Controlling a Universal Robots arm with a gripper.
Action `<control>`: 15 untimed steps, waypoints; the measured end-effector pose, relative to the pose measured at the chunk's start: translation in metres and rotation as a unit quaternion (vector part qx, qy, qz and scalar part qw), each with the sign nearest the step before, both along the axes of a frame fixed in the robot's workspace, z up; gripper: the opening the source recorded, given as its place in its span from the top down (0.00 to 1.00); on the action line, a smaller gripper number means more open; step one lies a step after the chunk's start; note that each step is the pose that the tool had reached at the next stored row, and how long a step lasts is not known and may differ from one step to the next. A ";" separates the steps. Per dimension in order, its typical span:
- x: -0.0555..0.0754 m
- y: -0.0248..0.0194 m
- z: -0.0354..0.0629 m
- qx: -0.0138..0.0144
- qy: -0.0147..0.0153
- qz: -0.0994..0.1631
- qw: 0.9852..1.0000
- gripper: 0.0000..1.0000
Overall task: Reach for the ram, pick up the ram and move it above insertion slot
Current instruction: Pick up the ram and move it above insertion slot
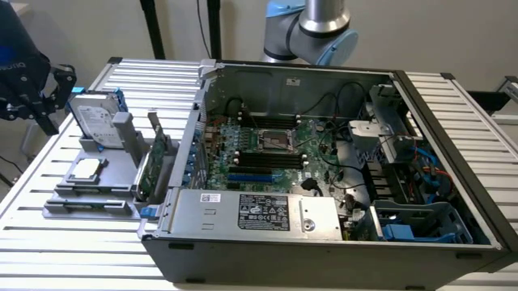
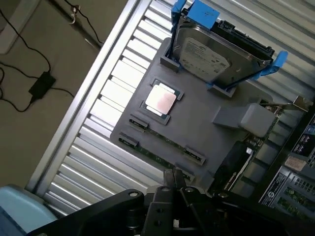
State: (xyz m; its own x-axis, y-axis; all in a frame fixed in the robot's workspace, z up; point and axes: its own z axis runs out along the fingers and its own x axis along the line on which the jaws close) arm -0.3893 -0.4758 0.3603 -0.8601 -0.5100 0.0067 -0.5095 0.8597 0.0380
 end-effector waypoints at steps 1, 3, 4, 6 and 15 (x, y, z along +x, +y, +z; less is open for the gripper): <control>0.000 0.0000 0.0000 0.000 0.000 0.009 1.000 0.89; 0.000 0.0000 0.0000 0.000 0.000 0.027 1.000 0.89; 0.000 0.0000 0.0000 0.000 0.000 0.036 0.999 0.89; 0.000 0.0000 0.0000 0.000 0.000 0.055 0.998 0.89; 0.000 0.0000 0.0000 0.000 0.000 0.136 0.991 0.89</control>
State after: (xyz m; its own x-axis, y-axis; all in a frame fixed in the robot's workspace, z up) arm -0.3893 -0.4758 0.3603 -0.6908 -0.7230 0.0067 -0.7224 0.6905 0.0380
